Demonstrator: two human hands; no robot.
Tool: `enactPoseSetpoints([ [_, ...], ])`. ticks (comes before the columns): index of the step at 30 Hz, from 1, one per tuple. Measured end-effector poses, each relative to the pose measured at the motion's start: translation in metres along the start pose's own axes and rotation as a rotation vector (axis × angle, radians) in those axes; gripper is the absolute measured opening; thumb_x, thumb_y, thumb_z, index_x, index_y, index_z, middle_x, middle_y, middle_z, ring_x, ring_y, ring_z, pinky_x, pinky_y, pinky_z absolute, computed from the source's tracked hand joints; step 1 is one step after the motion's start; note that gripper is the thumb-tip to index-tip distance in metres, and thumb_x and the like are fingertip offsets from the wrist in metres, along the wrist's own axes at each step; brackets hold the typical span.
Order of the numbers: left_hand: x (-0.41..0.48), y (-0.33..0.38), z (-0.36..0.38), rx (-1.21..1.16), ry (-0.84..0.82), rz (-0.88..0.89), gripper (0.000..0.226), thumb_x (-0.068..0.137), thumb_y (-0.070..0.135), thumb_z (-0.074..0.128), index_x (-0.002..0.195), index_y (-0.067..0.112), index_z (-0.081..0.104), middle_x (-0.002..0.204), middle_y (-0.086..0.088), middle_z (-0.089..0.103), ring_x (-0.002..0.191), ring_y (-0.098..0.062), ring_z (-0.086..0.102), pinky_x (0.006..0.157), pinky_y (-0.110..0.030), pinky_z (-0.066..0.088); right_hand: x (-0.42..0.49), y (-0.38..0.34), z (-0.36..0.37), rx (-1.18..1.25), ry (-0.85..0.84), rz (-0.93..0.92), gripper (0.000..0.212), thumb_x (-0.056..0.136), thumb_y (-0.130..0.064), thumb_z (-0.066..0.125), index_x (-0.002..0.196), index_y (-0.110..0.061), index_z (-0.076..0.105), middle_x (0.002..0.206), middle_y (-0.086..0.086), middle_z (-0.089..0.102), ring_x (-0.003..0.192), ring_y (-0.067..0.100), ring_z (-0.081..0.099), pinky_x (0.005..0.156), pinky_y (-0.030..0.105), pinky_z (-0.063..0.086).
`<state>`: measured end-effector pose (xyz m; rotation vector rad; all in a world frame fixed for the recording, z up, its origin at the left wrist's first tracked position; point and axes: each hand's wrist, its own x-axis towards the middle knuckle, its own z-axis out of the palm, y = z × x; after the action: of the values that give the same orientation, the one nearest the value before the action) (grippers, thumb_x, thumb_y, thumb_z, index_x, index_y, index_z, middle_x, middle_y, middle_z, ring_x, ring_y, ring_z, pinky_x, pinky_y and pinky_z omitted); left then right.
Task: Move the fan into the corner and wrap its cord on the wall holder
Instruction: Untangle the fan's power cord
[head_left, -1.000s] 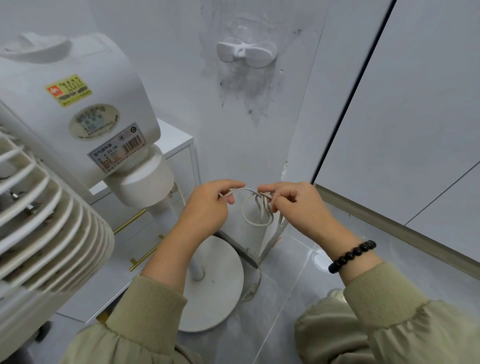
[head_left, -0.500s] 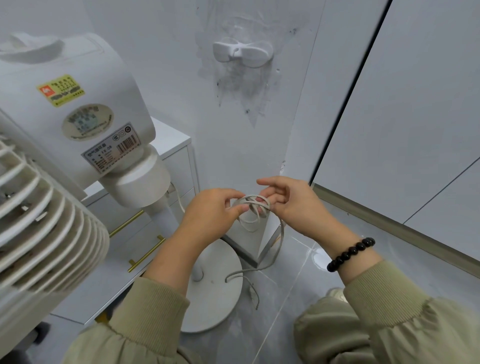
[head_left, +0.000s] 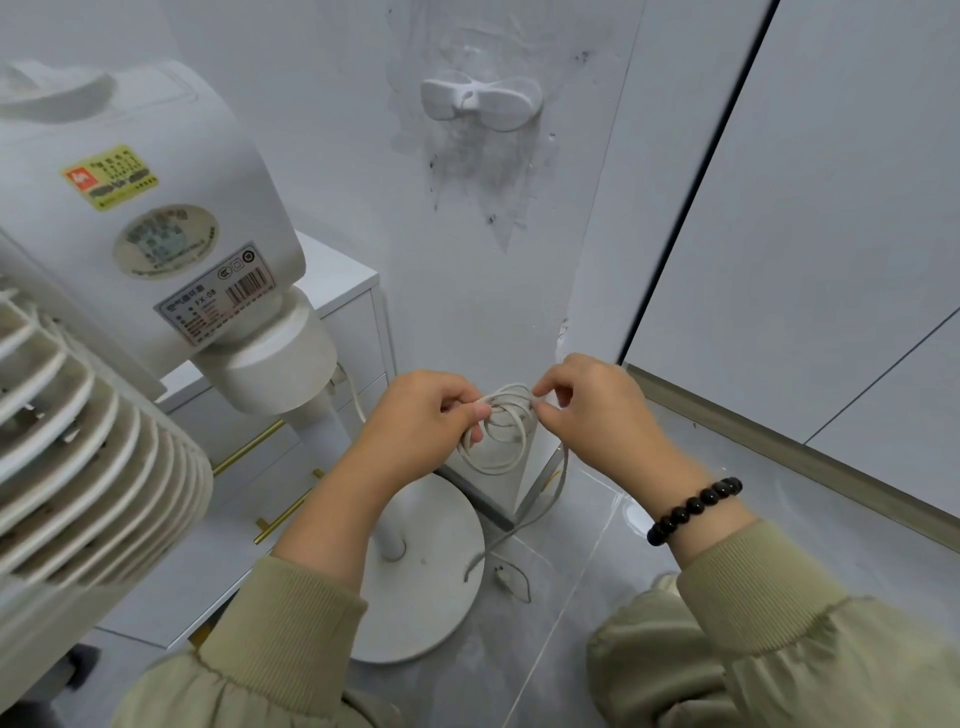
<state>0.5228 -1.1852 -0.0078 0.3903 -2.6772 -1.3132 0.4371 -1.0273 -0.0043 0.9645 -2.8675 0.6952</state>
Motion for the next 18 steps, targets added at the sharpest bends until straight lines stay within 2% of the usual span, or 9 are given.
enactPoseSetpoints([
  [2,-0.002,0.001,-0.002,-0.013,-0.02,-0.002,0.023,0.089,0.018,0.059,0.07,0.014,0.071,0.054,0.009,0.065,0.048,0.0,0.054,0.06,-0.025,0.049,-0.001,-0.001,-0.003,-0.077,0.05,0.043,0.016,0.088,-0.026,0.056,0.091,-0.017,0.068,0.064,-0.011,0.043,0.069,0.013,0.045,0.063,0.025,0.034],
  [5,-0.004,0.004,-0.003,0.029,-0.096,0.009,0.026,0.091,0.018,0.055,0.074,0.009,0.072,0.055,0.005,0.064,0.047,-0.005,0.051,0.054,-0.021,0.046,0.0,0.001,-0.006,-0.153,0.128,0.062,0.016,0.087,-0.02,0.051,0.088,-0.015,0.066,0.069,-0.007,0.051,0.066,0.016,0.047,0.06,0.026,0.034],
  [7,-0.005,0.005,-0.002,0.061,-0.113,0.018,0.026,0.092,0.017,0.054,0.075,0.009,0.072,0.054,0.005,0.062,0.045,-0.003,0.049,0.052,-0.018,0.043,0.002,0.001,-0.007,-0.045,0.158,0.104,0.015,0.088,-0.019,0.051,0.085,-0.015,0.065,0.06,-0.006,0.051,0.056,0.015,0.046,0.057,0.025,0.033],
  [9,-0.004,0.004,-0.001,0.055,-0.06,0.014,0.028,0.092,0.017,0.053,0.07,0.014,0.07,0.051,0.008,0.059,0.044,-0.001,0.048,0.05,-0.013,0.041,0.005,0.001,-0.012,0.242,0.057,0.183,0.016,0.089,-0.017,0.051,0.082,-0.016,0.066,0.049,-0.006,0.05,0.043,0.008,0.044,0.052,0.024,0.035],
  [11,-0.003,0.004,-0.002,0.029,0.021,0.009,0.03,0.092,0.018,0.053,0.065,0.022,0.066,0.047,0.01,0.057,0.043,-0.002,0.048,0.048,-0.012,0.04,0.005,0.001,-0.02,0.457,-0.21,0.256,0.013,0.088,-0.017,0.054,0.085,-0.017,0.066,0.047,-0.001,0.055,0.035,0.009,0.042,0.048,0.022,0.036],
  [13,-0.003,0.005,-0.004,-0.009,0.038,-0.006,0.03,0.092,0.019,0.053,0.066,0.023,0.067,0.044,0.011,0.056,0.045,-0.006,0.049,0.051,-0.019,0.044,0.003,0.002,-0.023,0.419,-0.433,0.247,0.012,0.088,-0.018,0.057,0.097,-0.022,0.064,0.051,0.001,0.06,0.039,0.012,0.045,0.048,0.023,0.039],
  [14,-0.003,0.006,-0.004,-0.026,0.022,-0.013,0.029,0.092,0.019,0.054,0.067,0.021,0.068,0.044,0.01,0.057,0.047,-0.01,0.051,0.053,-0.025,0.047,0.002,0.002,-0.02,0.419,-0.44,0.238,0.017,0.089,-0.015,0.055,0.102,-0.021,0.063,0.054,0.002,0.061,0.041,0.012,0.048,0.048,0.024,0.043],
  [16,-0.004,0.008,-0.004,-0.039,0.006,-0.017,0.029,0.092,0.019,0.054,0.067,0.019,0.068,0.045,0.008,0.059,0.051,-0.016,0.055,0.056,-0.033,0.051,0.003,0.0,-0.013,0.584,-0.323,0.278,0.021,0.092,-0.009,0.049,0.108,-0.012,0.063,0.063,0.005,0.064,0.049,0.009,0.057,0.053,0.024,0.05],
  [18,-0.004,0.009,-0.004,-0.039,0.042,-0.015,0.031,0.092,0.02,0.054,0.064,0.021,0.067,0.049,0.005,0.062,0.054,-0.019,0.057,0.059,-0.032,0.052,0.003,-0.004,-0.007,0.816,-0.238,0.304,0.02,0.094,-0.015,0.05,0.109,-0.009,0.063,0.081,0.008,0.068,0.069,0.011,0.065,0.069,0.028,0.055],
])
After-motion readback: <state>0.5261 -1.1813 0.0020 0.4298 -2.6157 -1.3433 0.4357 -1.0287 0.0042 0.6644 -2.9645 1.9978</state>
